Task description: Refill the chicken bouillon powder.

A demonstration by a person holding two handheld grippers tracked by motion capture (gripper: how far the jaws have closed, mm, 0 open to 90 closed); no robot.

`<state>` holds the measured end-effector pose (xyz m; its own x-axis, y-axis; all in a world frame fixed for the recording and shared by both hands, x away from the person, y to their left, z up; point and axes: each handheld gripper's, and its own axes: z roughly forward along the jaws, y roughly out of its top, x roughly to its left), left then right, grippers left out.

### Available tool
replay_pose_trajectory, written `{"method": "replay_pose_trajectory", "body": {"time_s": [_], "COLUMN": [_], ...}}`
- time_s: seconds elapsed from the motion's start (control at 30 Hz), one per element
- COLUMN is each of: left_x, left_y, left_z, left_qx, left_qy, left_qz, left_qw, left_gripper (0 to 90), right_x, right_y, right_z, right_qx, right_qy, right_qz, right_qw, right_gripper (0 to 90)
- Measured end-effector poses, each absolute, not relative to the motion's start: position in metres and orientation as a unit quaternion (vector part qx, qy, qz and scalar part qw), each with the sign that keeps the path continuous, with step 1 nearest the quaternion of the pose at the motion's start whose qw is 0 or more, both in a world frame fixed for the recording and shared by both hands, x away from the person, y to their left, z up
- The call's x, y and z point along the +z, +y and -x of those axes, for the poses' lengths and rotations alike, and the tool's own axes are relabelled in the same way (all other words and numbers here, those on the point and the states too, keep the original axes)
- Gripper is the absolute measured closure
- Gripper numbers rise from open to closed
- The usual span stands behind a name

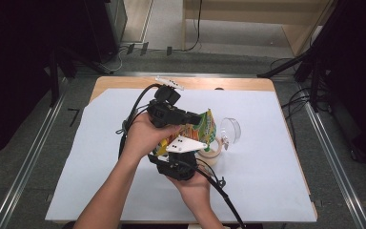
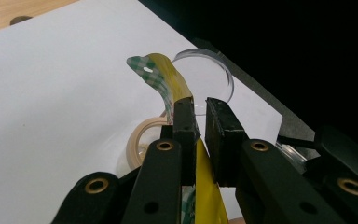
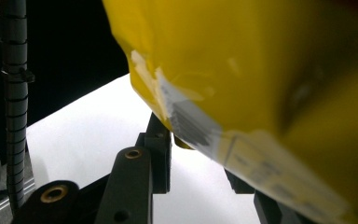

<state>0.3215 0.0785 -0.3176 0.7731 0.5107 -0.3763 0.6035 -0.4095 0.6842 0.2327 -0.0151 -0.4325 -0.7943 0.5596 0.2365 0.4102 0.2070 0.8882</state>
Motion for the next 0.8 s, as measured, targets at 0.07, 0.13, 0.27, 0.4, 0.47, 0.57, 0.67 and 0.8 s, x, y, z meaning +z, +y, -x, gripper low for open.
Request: {"method": "replay_pose_trajectory", "body": {"time_s": [0.07, 0.13, 0.27, 0.4, 0.47, 0.57, 0.67, 0.8], "left_x": [-0.3175, -0.3174, -0.3169, -0.3175, -0.3177, -0.3173, -0.3161, -0.3152], "left_y": [0.0780, 0.0776, 0.0762, 0.0771, 0.0776, 0.0781, 0.0779, 0.0768], "left_z": [-0.3211, -0.3207, -0.3193, -0.3210, -0.3217, -0.3215, -0.3203, -0.3191], "left_qx": [-0.054, -0.055, -0.054, -0.056, -0.056, -0.057, -0.056, -0.056], "left_qy": [0.332, 0.331, 0.329, 0.329, 0.331, 0.331, 0.329, 0.326], "left_qz": [-0.837, -0.838, -0.838, -0.838, -0.838, -0.835, -0.836, -0.837], "left_qw": [0.431, 0.431, 0.431, 0.431, 0.430, 0.436, 0.436, 0.436], "left_gripper": [83.1, 83.0, 83.0, 82.9, 82.9, 82.9, 83.0, 83.0], "right_x": [-0.4328, -0.4331, -0.4336, -0.4330, -0.4323, -0.4316, -0.4310, -0.4311], "right_y": [-0.0153, -0.0154, -0.0157, -0.0160, -0.0160, -0.0156, -0.0153, -0.0149], "right_z": [-0.2328, -0.2326, -0.2328, -0.2324, -0.2318, -0.2309, -0.2302, -0.2297], "right_qx": [0.546, 0.547, 0.548, 0.548, 0.548, 0.550, 0.552, 0.554], "right_qy": [0.774, 0.773, 0.772, 0.772, 0.772, 0.772, 0.770, 0.767], "right_qz": [-0.313, -0.314, -0.315, -0.316, -0.314, -0.313, -0.314, -0.318], "right_qw": [0.068, 0.068, 0.067, 0.065, 0.067, 0.066, 0.065, 0.061], "right_gripper": [67.9, 68.0, 68.5, 68.8, 68.8, 68.8, 68.8, 69.2]}}
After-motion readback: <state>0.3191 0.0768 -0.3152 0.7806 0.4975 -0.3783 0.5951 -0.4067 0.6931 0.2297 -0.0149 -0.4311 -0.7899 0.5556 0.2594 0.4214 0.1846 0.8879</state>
